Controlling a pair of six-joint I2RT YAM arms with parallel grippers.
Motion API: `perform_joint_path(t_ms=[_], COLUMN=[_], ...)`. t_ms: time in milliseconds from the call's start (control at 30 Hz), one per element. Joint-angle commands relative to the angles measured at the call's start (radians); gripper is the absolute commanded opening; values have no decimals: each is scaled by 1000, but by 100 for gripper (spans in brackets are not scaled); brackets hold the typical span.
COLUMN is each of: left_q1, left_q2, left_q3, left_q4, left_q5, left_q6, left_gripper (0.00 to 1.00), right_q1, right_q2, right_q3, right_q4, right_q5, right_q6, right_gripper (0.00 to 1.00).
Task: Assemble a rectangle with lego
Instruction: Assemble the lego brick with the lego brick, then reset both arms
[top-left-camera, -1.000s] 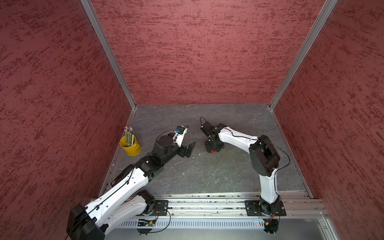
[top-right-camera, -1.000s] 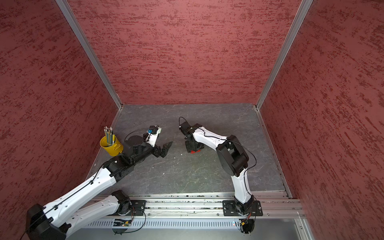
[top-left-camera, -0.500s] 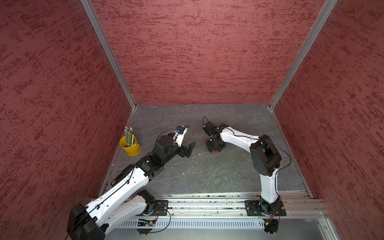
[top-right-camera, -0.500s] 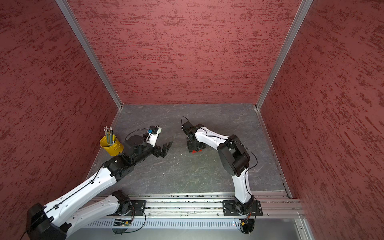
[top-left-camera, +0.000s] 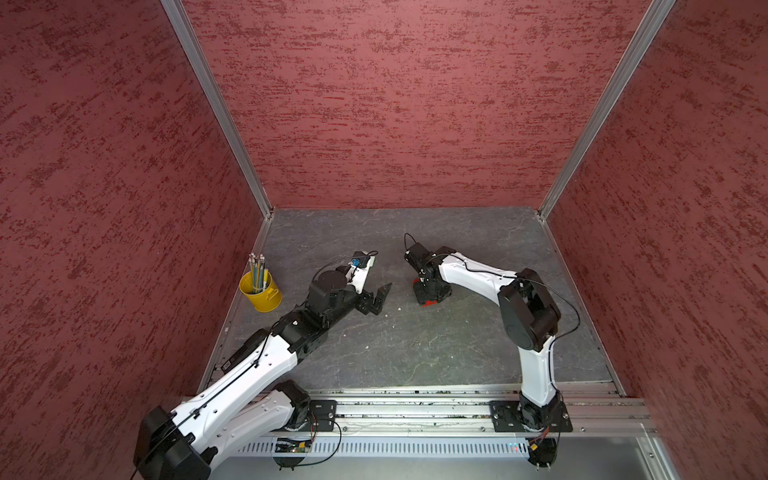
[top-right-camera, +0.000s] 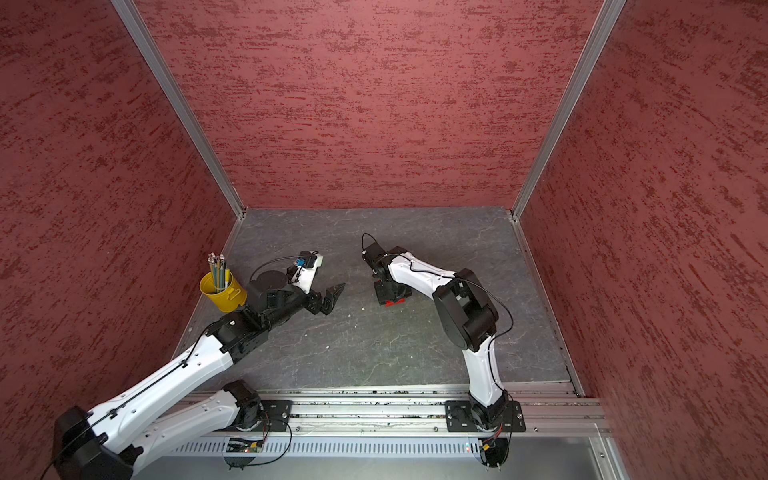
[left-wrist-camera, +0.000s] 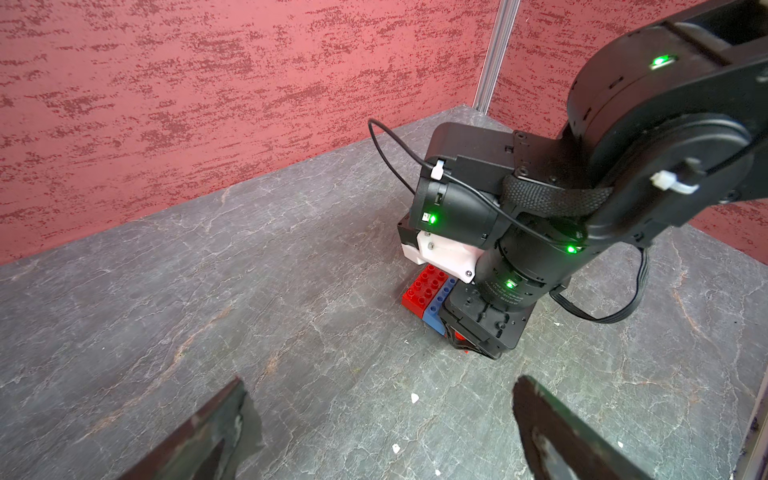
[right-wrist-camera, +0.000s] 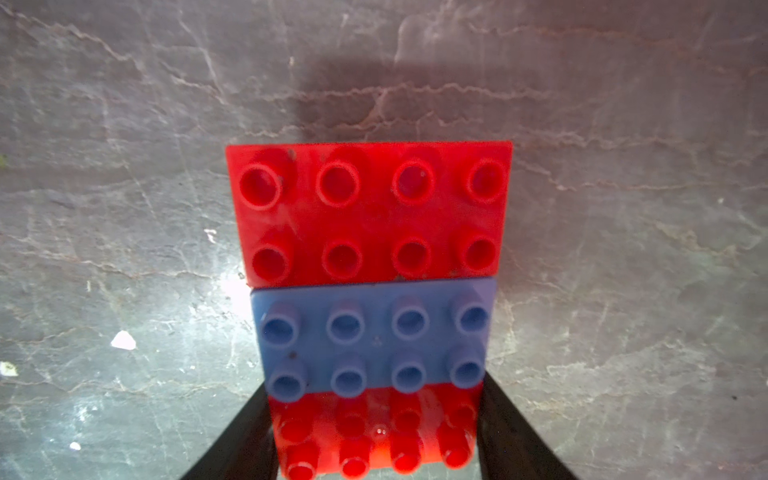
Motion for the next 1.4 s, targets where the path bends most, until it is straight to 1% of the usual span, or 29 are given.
perform_joint_path(t_ms=[0, 100, 300, 433, 467, 500, 633, 800, 900, 967, 1033, 1100, 1233, 1300, 1367], left_q1=[7, 7, 7, 7, 7, 7, 7, 7, 7, 12, 41, 93, 258, 336, 407], left_q2=[-4, -8, -15, -19, -20, -19, -19, -5, 13, 33, 62, 84, 119, 131, 132], left_q3=[-11, -12, -12, -15, -15, -17, -17, -10, 6, 16, 24, 36, 21, 1, -34], left_q4=[3, 0, -2, -2, -2, -1, 1, -2, -5, -4, -4, -14, -5, 8, 32], left_q5=[3, 2, 1, 3, 3, 3, 4, -15, -64, -107, -141, -145, -156, -182, -175], left_q6=[6, 7, 8, 9, 10, 11, 14, 7, -18, -35, -69, -113, -196, -233, -259], left_gripper=[100, 100, 100, 100, 100, 100, 100, 100, 100, 100, 100, 100, 100, 100, 100], right_q1=[1, 4, 4, 4, 3, 4, 4, 1, -16, -42, -86, -140, -274, -327, -367], right_q2=[39, 40, 14, -10, -16, -19, -32, -85, -141, -199, -280, -374, -557, -643, -705], right_q3=[11, 11, 11, 5, 3, 3, 5, 13, -3, -44, -125, -236, -474, -589, -694], right_q4=[-40, -37, -11, 20, 28, 31, 48, 70, 102, 161, 270, 407, 712, 861, 989], right_q5=[35, 34, 0, -33, -44, -49, -54, -46, -16, -6, -4, -4, -24, -16, 4], right_q6=[-1, -4, -17, -29, -32, -35, -42, -60, -78, -89, -102, -125, -169, -183, -192], right_gripper=[52, 54, 64, 74, 83, 86, 89, 90, 90, 90, 89, 88, 87, 86, 85])
